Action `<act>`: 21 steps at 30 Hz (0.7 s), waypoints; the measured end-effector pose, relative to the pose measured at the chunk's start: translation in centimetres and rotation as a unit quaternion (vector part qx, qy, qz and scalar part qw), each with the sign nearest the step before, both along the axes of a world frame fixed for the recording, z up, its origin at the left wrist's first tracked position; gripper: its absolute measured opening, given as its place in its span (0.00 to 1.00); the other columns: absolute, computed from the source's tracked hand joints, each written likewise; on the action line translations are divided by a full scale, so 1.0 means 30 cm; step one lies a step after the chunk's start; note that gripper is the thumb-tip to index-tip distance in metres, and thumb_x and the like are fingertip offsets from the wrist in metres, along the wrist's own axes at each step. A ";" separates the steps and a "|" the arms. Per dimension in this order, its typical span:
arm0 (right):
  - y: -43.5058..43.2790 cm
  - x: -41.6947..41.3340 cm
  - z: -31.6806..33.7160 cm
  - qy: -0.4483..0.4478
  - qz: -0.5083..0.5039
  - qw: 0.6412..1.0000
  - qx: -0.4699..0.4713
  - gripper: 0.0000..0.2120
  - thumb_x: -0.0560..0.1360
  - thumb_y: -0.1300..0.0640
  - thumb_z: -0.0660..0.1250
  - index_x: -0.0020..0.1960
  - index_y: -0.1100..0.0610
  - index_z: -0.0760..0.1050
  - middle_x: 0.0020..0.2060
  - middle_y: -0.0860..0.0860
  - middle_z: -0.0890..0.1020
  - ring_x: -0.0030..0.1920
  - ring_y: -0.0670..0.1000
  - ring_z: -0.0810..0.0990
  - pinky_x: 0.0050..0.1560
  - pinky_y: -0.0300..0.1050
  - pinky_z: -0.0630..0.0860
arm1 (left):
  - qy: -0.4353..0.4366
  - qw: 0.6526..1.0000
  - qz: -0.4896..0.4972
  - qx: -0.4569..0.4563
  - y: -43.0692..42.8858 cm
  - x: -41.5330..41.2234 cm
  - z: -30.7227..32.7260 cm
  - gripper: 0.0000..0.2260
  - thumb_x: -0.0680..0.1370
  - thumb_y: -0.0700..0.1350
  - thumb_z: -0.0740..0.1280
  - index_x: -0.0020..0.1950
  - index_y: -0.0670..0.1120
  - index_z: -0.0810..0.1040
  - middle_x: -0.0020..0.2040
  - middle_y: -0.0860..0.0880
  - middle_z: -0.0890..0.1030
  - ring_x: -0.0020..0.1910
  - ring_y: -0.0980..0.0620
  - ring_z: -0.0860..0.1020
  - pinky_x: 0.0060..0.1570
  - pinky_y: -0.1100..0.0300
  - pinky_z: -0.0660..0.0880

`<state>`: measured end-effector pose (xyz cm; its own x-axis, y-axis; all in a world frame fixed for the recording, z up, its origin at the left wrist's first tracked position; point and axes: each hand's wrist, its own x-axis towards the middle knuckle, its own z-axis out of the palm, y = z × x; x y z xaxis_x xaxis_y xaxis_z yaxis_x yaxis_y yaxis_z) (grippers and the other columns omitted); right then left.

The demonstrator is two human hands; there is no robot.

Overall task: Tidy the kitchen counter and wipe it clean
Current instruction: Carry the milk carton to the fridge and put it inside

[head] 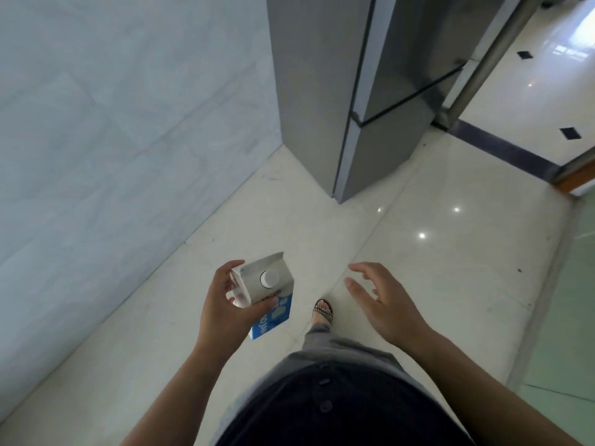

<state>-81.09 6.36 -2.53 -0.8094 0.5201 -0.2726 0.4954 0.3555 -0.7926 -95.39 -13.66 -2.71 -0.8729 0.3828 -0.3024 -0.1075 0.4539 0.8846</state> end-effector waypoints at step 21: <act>1.053 -1.199 0.611 0.219 -0.261 0.886 0.315 0.24 0.75 0.51 0.65 0.67 0.60 0.64 0.64 0.57 0.70 0.62 0.53 0.72 0.59 0.48 0.74 | 0.167 0.956 -0.193 0.141 1.094 -1.245 0.446 0.26 0.66 0.47 0.76 0.58 0.56 0.68 0.51 0.62 0.75 0.51 0.56 0.76 0.48 0.58 0.76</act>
<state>-117.06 37.94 15.80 -0.3700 0.7921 0.4855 0.4169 0.6086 -0.6751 -132.75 19.16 10.69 -0.6796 0.7216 0.1316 0.3303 0.1409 0.9333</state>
